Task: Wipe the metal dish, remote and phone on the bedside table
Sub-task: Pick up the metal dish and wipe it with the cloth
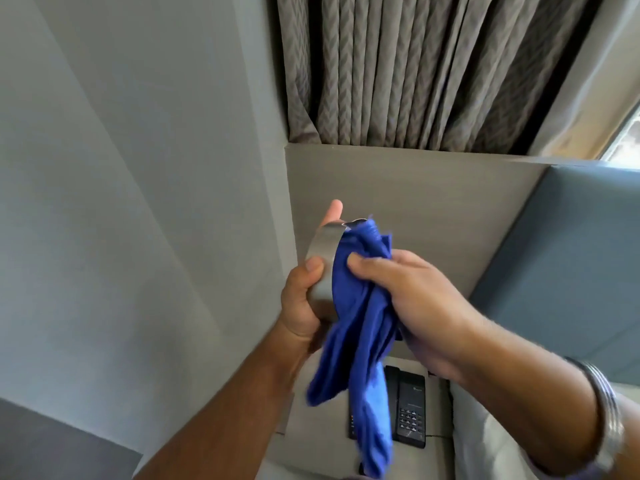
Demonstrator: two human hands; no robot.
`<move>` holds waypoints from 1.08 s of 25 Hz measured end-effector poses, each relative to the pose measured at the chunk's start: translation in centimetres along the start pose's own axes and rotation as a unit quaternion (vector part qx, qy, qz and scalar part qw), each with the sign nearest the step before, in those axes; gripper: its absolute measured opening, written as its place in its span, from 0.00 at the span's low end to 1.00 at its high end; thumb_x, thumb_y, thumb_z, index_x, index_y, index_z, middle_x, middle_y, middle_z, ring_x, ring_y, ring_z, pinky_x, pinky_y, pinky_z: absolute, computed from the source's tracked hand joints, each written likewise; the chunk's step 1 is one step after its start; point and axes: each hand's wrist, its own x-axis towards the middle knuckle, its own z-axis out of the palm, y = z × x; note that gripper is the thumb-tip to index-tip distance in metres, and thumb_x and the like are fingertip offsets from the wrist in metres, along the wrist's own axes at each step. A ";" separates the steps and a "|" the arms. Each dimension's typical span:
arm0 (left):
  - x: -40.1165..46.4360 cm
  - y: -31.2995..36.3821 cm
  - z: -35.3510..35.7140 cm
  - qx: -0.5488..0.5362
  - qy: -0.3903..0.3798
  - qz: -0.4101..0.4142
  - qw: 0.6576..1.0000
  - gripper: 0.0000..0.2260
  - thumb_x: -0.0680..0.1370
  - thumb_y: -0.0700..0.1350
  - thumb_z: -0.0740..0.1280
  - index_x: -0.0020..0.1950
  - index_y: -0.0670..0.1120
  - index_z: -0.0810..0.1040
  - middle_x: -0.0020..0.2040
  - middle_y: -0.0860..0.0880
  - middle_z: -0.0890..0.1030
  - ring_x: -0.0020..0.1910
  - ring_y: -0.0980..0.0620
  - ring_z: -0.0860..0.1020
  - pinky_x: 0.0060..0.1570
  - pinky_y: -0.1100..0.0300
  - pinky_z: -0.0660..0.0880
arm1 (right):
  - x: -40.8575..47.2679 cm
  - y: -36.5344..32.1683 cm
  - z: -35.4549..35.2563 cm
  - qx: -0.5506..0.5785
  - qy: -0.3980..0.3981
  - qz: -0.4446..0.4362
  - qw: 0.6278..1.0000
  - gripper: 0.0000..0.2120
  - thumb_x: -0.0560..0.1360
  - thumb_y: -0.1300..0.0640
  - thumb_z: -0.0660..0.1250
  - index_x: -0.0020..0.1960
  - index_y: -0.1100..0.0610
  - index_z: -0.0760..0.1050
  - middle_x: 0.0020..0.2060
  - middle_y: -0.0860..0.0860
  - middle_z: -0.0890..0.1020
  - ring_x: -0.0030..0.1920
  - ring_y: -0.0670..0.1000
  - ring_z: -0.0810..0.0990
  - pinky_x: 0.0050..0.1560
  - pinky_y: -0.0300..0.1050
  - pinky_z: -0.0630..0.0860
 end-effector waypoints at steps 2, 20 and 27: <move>0.0 0.3 -0.3 -0.050 -0.001 -0.004 0.999 0.35 0.77 0.51 0.68 0.81 0.51 0.57 0.69 0.37 0.75 0.65 0.39 0.75 0.65 0.45 0.72 | 0.2 -0.6 -0.8 0.095 0.047 0.013 0.994 0.07 0.77 0.57 0.64 0.45 0.56 0.81 0.39 0.53 0.86 0.38 0.51 0.84 0.41 0.47 0.79; 0.3 1.5 0.5 -0.022 0.114 0.011 0.993 0.27 0.70 0.60 0.72 0.59 0.42 0.81 0.54 0.42 0.83 0.57 0.44 0.80 0.62 0.51 0.75 | 1.8 0.8 0.5 -0.475 0.042 -0.199 0.856 0.14 0.73 0.58 0.57 0.51 0.46 0.77 0.45 0.44 0.84 0.46 0.43 0.79 0.43 0.37 0.73; 0.4 0.3 -1.0 -0.010 -0.021 -0.079 0.997 0.42 0.74 0.59 0.67 0.81 0.44 0.53 0.78 0.30 0.57 0.73 0.34 0.62 0.74 0.41 0.57 | 0.5 -0.2 -1.7 -0.522 -0.101 -0.075 0.844 0.13 0.77 0.52 0.57 0.36 0.56 0.66 0.27 0.47 0.72 0.26 0.46 0.70 0.31 0.45 0.72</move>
